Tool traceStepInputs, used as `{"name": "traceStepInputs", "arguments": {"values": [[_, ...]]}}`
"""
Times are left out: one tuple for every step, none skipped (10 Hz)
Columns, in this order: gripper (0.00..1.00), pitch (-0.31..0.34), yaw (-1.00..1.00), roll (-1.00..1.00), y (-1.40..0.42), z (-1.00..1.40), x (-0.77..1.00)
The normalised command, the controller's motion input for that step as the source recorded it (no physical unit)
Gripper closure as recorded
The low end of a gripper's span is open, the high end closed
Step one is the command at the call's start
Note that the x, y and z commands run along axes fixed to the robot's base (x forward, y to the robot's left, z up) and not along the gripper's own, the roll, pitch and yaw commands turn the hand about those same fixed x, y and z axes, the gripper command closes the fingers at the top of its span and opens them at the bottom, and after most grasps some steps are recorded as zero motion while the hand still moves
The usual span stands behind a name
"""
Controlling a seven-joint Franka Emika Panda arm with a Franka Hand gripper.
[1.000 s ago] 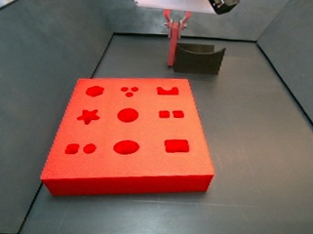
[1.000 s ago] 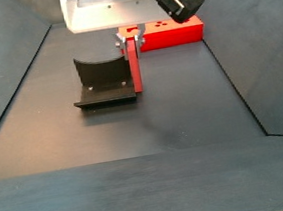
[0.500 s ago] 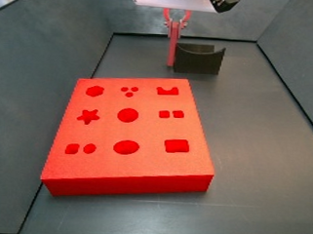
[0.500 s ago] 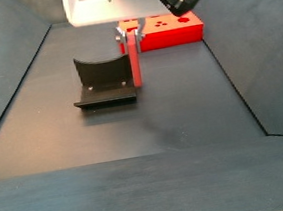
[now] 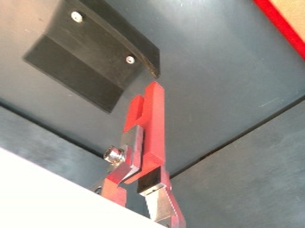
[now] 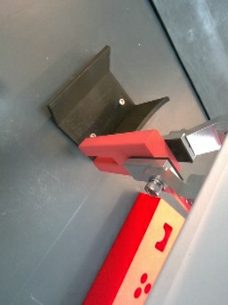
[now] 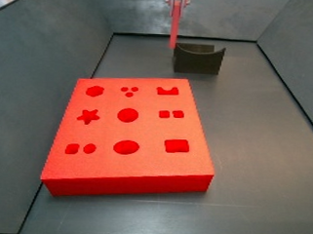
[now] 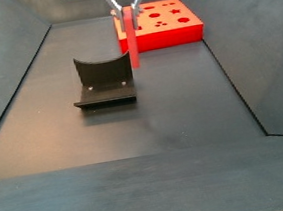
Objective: Pick up the double-square object. Move up. Move to above the board. Insert the double-square object.
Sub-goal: Move to above the board.
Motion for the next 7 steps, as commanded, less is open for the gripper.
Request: {"name": "traceStepInputs", "arguments": {"values": [[1.0,-0.186,-0.16,0.25,-0.28,1.0,0.13],[1.0,-0.117,-0.11,0.24,-0.25,1.0,0.1],[1.0,-0.053,-0.06,0.21,-0.21,1.0,0.08],[1.0,0.005,-0.02,0.16,-0.17,0.9,0.06],[1.0,0.042,0.0,0.14,-0.11,0.72,0.05],[1.0,0.071,0.01,0.13,-0.07,0.54,0.04],[1.0,0.09,0.02,0.12,-0.04,0.3,0.04]]}}
